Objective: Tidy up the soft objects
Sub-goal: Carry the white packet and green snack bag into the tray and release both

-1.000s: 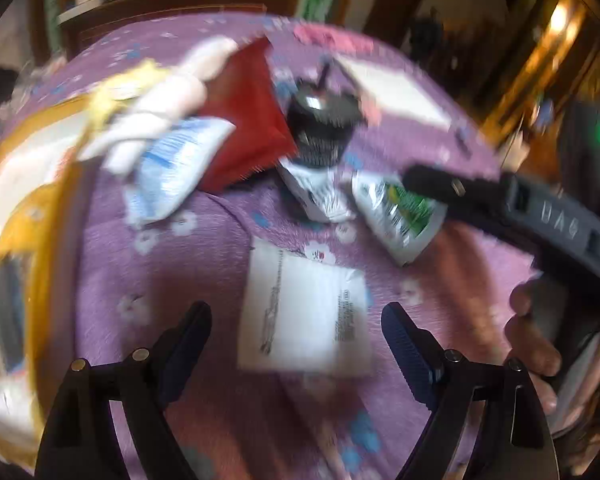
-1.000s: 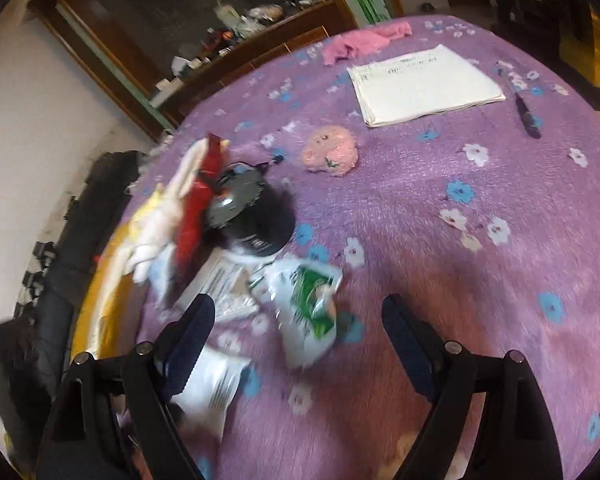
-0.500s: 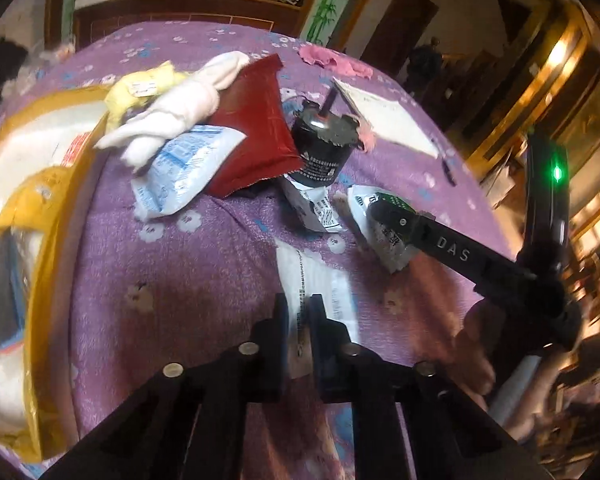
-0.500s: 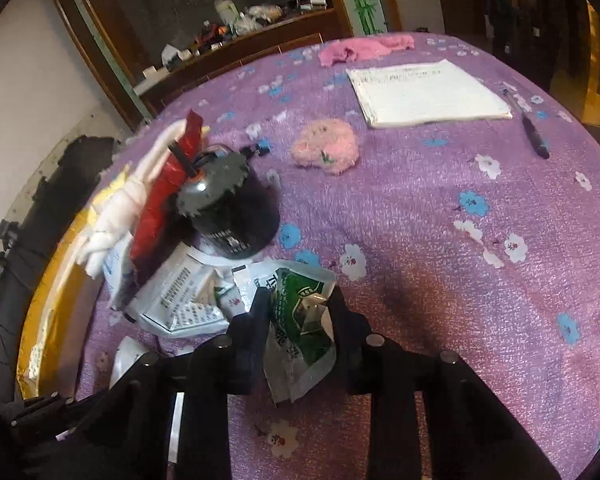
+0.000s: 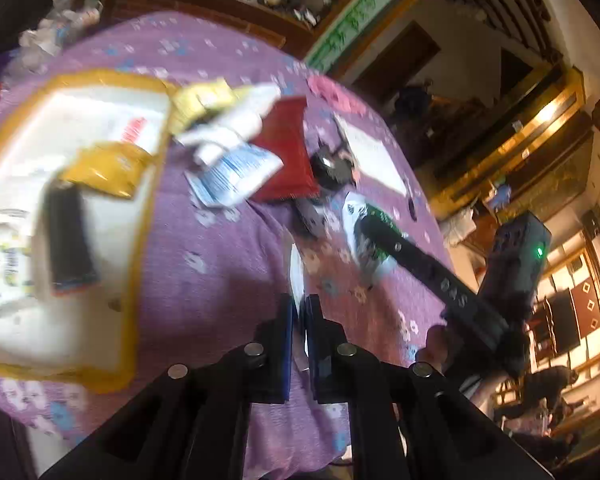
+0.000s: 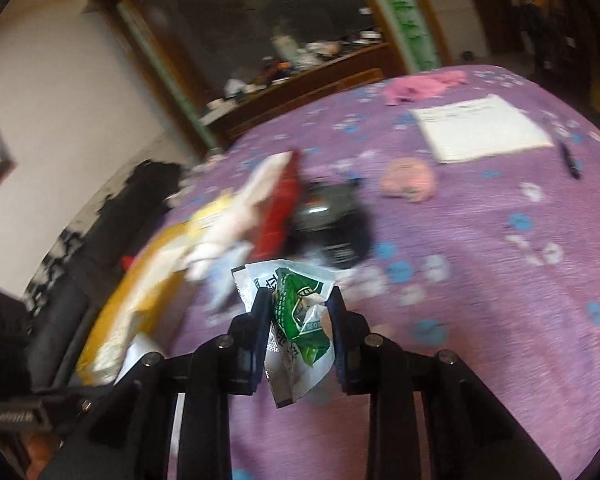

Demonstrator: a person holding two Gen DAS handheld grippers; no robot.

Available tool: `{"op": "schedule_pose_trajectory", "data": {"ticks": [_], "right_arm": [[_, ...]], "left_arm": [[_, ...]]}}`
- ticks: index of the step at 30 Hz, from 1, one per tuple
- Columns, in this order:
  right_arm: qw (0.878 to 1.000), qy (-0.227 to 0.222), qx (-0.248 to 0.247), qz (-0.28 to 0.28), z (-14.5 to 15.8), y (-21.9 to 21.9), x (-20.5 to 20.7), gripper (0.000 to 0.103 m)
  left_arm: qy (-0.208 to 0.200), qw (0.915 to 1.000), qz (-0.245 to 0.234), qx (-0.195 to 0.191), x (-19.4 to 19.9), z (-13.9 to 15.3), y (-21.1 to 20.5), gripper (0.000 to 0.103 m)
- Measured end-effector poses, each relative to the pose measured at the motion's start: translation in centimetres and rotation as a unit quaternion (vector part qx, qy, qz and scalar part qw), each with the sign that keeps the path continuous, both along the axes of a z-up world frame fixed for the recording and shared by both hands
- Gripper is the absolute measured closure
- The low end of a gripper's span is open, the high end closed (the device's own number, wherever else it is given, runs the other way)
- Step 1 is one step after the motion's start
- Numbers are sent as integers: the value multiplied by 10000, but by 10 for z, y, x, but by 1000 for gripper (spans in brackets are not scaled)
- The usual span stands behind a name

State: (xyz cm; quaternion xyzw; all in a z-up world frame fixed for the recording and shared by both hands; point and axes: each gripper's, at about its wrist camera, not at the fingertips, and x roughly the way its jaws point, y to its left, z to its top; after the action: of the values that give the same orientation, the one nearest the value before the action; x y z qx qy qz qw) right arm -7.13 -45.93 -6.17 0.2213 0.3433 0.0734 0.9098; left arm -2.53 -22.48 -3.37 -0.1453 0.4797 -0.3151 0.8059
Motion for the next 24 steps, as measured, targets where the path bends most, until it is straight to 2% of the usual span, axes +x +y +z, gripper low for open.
{"op": "schedule_pose_trajectory", "data": {"ticks": [6,9,13,19,24], "right_arm": [[9967,-222,-29,776,20,60,16,76],[9959,-62,84,897,20,84,30,76],[9917,221,613,1109,17,100,45,76],[9887,397,604,1311,23,117,50,76],[9876,369,612,1398,24,120,44,76]], "left_arm": [[-181,9988,427,-124,-10,7,42,98],[-234,9975,646,-193,-15,11,66,98],[-349,9951,914,-170,-13,13,90,98],[-200,9905,1254,-529,0,10,123,99],[-362,9869,1455,-594,5,17,143,99]]}}
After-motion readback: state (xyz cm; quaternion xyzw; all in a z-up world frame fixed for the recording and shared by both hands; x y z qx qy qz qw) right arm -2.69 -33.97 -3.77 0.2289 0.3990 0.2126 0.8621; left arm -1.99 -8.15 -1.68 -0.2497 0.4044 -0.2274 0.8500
